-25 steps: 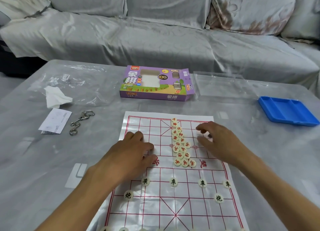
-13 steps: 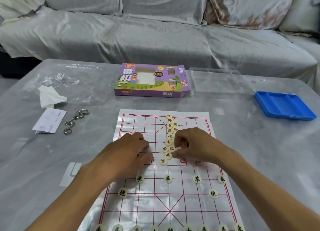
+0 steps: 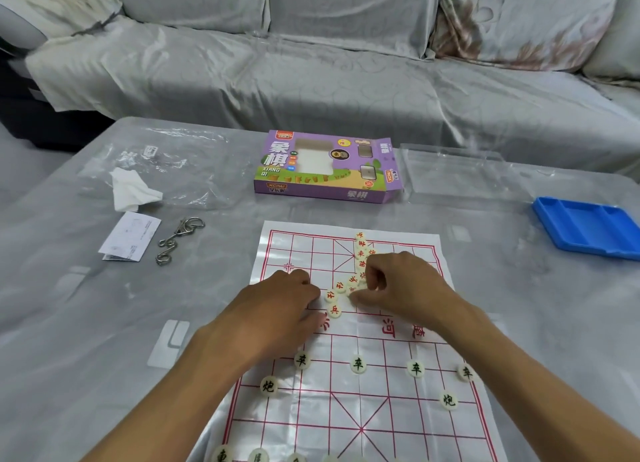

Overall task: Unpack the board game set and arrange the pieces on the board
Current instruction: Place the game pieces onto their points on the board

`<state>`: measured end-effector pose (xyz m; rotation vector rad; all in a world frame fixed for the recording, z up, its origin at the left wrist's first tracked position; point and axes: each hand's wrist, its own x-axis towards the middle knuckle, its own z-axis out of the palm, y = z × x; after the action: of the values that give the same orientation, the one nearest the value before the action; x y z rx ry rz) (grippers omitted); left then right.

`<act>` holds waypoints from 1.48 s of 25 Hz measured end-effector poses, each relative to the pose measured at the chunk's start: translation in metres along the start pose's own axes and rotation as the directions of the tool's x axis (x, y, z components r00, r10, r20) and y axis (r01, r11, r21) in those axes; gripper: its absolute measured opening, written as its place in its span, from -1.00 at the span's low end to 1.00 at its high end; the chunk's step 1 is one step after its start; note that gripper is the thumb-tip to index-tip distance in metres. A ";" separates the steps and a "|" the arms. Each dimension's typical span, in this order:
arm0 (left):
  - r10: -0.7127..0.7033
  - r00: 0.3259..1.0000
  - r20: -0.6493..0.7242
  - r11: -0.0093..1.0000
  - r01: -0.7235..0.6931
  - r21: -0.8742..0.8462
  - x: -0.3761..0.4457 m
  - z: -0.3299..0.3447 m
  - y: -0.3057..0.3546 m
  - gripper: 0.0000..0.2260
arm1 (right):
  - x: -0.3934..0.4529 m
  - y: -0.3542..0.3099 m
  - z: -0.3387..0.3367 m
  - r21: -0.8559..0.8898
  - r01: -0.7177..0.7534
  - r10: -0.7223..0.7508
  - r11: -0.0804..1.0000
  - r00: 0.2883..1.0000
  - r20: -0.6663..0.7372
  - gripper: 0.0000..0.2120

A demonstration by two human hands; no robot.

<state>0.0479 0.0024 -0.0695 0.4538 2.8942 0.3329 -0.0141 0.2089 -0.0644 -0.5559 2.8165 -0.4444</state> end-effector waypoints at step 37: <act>-0.146 0.971 -0.191 0.989 0.148 -0.004 0.005 0.012 0.017 -0.78 | -0.019 0.041 -0.002 0.185 -0.043 0.040 0.982 0.999 0.019 -0.82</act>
<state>0.0503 0.0223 -0.0776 0.2175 3.0940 0.3558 -0.0106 0.2531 -0.0733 -0.4592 2.7275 -0.6827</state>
